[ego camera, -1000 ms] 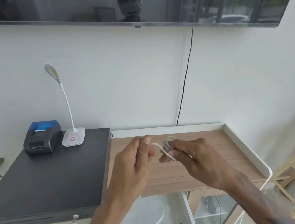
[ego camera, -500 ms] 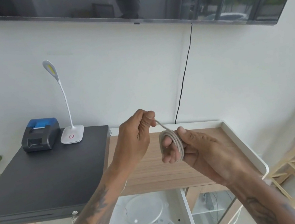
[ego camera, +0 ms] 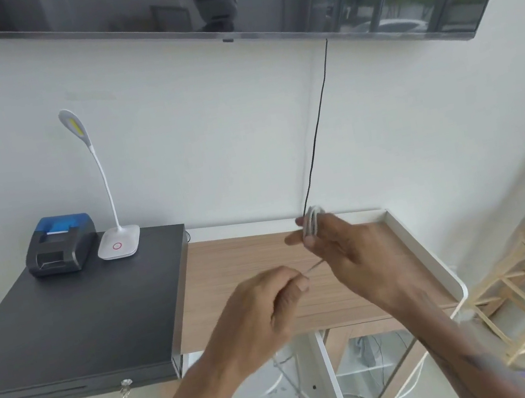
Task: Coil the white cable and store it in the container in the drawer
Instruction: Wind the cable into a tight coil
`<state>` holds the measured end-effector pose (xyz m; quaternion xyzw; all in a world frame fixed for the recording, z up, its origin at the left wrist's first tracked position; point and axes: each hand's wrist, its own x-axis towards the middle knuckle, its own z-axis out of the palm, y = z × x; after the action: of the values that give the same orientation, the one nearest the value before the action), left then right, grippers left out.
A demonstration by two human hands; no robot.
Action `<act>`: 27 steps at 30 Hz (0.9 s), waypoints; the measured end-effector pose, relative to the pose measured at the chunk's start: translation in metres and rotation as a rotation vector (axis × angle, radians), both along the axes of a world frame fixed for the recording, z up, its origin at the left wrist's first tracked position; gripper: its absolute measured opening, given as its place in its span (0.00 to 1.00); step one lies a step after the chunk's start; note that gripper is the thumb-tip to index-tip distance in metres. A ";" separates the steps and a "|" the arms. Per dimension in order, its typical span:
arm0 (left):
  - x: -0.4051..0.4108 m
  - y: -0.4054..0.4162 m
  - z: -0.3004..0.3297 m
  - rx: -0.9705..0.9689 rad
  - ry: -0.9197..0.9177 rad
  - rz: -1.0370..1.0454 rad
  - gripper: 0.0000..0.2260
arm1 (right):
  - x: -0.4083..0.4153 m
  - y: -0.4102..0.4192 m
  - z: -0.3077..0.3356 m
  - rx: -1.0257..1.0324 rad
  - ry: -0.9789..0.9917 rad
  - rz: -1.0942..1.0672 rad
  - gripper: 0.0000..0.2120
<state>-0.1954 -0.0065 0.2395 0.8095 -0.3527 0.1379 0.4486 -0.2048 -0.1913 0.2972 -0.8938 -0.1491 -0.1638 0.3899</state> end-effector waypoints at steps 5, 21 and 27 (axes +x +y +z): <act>0.036 0.034 0.041 -0.035 -0.128 0.126 0.12 | -0.004 -0.002 -0.021 0.148 0.322 0.241 0.20; 0.010 -0.005 -0.009 -0.088 0.221 -0.110 0.13 | 0.013 0.002 0.014 0.495 0.000 0.014 0.10; 0.035 0.032 0.024 -0.108 0.147 0.039 0.10 | 0.011 -0.008 -0.012 -0.110 0.199 0.177 0.22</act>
<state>-0.1603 0.0258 0.2636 0.7987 -0.2951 0.1055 0.5137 -0.1941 -0.1991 0.2850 -0.9089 -0.1968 -0.0310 0.3663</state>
